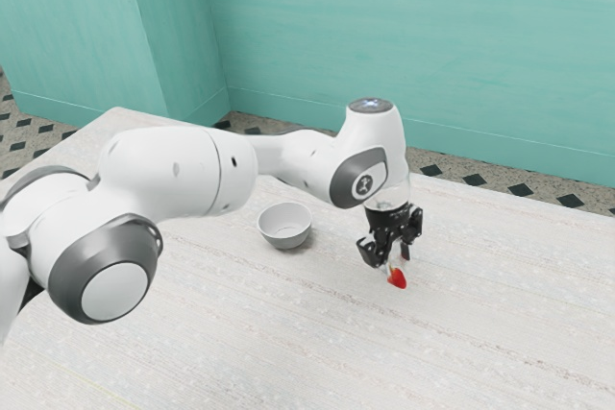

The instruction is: Take strawberry from the bowl

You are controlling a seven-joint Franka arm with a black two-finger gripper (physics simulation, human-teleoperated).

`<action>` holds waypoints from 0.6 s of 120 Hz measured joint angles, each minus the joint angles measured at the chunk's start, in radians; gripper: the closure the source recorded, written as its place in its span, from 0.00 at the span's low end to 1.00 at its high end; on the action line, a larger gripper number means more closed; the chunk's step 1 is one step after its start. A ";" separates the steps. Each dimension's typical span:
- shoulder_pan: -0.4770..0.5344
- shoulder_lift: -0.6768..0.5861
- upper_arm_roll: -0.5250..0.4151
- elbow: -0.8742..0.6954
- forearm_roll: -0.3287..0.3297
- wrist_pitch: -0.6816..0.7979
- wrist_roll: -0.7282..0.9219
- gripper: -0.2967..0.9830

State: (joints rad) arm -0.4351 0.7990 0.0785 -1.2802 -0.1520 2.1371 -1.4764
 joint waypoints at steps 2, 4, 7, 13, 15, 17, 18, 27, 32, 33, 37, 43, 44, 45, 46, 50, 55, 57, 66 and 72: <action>0.000 -0.001 0.000 0.000 0.000 0.002 0.001 0.51; 0.000 -0.001 -0.001 0.000 0.000 0.004 0.001 0.49; 0.001 -0.002 -0.001 -0.001 0.000 0.007 0.002 0.46; 0.006 -0.010 -0.002 -0.005 0.000 0.010 0.003 0.42; 0.007 -0.020 -0.002 -0.011 0.000 0.010 0.004 0.40; 0.009 -0.033 -0.002 -0.023 0.001 0.009 0.004 0.39; 0.009 -0.041 -0.002 -0.029 0.001 0.008 0.005 0.39; 0.013 -0.126 0.003 -0.070 0.003 -0.027 0.013 0.35; 0.008 -0.169 0.014 -0.079 0.012 -0.057 0.020 0.33; 0.008 -0.180 0.016 -0.080 0.017 -0.065 0.022 0.32; 0.006 -0.223 0.022 -0.082 0.033 -0.101 0.029 0.31; 0.011 -0.289 0.036 -0.084 0.059 -0.165 0.049 0.30; 0.012 -0.300 0.039 -0.085 0.063 -0.177 0.053 0.30; 0.012 -0.312 0.045 -0.086 0.067 -0.188 0.058 0.30; 0.012 -0.325 0.050 -0.090 0.071 -0.200 0.063 0.29; 0.018 -0.383 0.064 -0.119 0.085 -0.240 0.086 0.29; 0.044 -0.462 0.068 -0.172 0.107 -0.282 0.120 0.28; 0.062 -0.496 0.066 -0.198 0.115 -0.296 0.138 0.28; 0.198 -0.624 0.011 -0.281 0.135 -0.349 0.249 0.27; 0.280 -0.702 -0.018 -0.331 0.144 -0.376 0.335 0.26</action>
State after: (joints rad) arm -0.1553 0.0970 0.0607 -1.6113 -0.0080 1.7614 -1.1416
